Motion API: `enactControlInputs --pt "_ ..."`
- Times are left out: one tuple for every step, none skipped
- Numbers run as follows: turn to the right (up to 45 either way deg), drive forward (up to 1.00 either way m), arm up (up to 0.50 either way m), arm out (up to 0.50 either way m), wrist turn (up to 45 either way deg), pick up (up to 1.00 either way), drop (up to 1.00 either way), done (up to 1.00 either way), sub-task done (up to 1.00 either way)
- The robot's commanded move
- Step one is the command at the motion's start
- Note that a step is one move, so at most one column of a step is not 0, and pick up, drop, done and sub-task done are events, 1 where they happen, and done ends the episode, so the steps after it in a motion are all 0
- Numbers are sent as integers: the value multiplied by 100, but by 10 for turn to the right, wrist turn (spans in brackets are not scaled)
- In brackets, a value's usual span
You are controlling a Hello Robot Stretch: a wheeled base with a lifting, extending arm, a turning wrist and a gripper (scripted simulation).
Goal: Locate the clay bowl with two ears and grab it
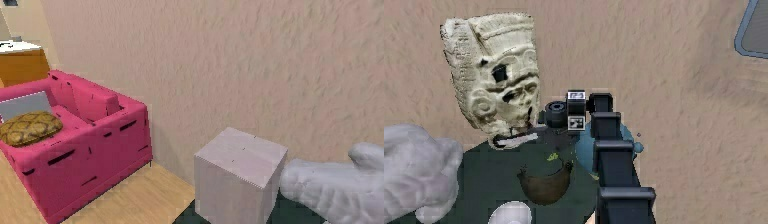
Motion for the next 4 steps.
enactControlInputs --pt "0 0 0 0 120 0 0 0 0" --pt "0 0 -30 0 0 0 0 0 0" --pt "0 0 0 0 0 100 0 0 0" --pt "0 0 10 0 0 0 0 0 0"
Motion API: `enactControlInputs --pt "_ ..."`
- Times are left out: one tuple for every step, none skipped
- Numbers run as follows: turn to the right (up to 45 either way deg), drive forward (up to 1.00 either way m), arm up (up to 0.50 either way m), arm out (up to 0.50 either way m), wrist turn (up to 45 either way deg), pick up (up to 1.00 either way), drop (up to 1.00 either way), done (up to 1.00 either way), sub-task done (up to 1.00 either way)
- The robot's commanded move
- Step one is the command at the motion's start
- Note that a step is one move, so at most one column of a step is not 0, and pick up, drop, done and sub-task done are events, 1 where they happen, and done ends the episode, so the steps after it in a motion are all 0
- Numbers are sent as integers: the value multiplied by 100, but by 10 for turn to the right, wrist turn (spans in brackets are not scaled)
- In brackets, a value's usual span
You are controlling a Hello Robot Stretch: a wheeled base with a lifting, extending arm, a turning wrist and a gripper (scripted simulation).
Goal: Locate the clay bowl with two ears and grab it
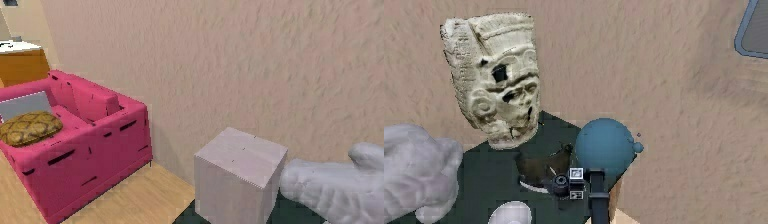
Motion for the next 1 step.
enactControlInputs --pt "0 0 0 0 0 0 0 100 0"
